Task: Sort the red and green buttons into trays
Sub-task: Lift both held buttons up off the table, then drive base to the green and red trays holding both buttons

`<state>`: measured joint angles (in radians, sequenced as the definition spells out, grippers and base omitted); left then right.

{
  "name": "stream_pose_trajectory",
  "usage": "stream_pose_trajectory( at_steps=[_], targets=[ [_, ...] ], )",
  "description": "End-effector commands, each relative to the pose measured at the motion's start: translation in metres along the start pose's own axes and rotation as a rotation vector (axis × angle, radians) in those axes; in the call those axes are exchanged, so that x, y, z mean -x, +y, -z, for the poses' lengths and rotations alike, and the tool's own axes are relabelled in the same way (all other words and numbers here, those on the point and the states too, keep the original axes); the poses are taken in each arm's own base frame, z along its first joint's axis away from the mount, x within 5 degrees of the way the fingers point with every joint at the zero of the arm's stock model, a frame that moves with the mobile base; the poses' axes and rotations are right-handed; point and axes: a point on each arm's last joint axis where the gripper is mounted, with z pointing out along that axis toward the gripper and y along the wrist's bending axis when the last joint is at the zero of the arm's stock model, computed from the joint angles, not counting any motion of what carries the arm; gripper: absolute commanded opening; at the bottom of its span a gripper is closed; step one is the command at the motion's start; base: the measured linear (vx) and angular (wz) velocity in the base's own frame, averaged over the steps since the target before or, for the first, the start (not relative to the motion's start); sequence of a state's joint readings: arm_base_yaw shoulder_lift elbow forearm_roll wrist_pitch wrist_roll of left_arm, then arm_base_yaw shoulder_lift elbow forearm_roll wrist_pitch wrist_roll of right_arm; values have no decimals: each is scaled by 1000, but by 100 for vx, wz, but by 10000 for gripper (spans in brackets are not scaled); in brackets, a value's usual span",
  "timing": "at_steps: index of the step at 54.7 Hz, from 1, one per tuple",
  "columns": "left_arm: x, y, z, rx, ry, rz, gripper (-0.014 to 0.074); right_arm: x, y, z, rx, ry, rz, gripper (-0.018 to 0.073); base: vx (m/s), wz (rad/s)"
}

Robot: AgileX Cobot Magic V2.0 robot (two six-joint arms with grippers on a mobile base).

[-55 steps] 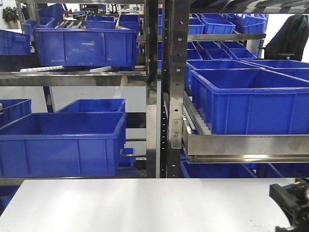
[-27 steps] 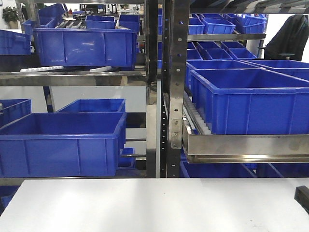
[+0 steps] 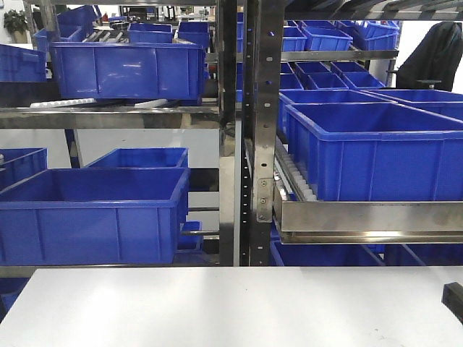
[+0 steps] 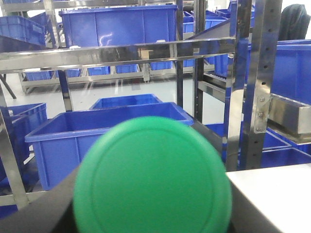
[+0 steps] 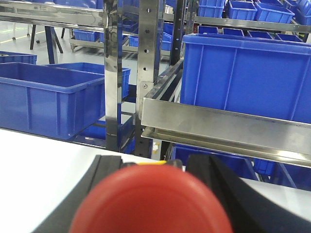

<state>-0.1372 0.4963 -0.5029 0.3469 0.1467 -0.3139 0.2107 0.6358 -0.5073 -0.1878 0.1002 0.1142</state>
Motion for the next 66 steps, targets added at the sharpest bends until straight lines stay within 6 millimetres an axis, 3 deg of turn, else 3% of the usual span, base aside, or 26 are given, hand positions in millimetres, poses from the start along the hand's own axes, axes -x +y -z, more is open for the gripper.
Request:
stream_pose_trajectory(
  at_steps=[1, 66],
  targets=[
    [18, -3, 3, -31, -110, 13, -3, 18, 0, 3, 4, -118, 14, -9, 0, 0],
    [19, -3, 3, -32, -112, 14, -3, 18, 0, 3, 4, -118, 17, -9, -2, 0]
  ],
)
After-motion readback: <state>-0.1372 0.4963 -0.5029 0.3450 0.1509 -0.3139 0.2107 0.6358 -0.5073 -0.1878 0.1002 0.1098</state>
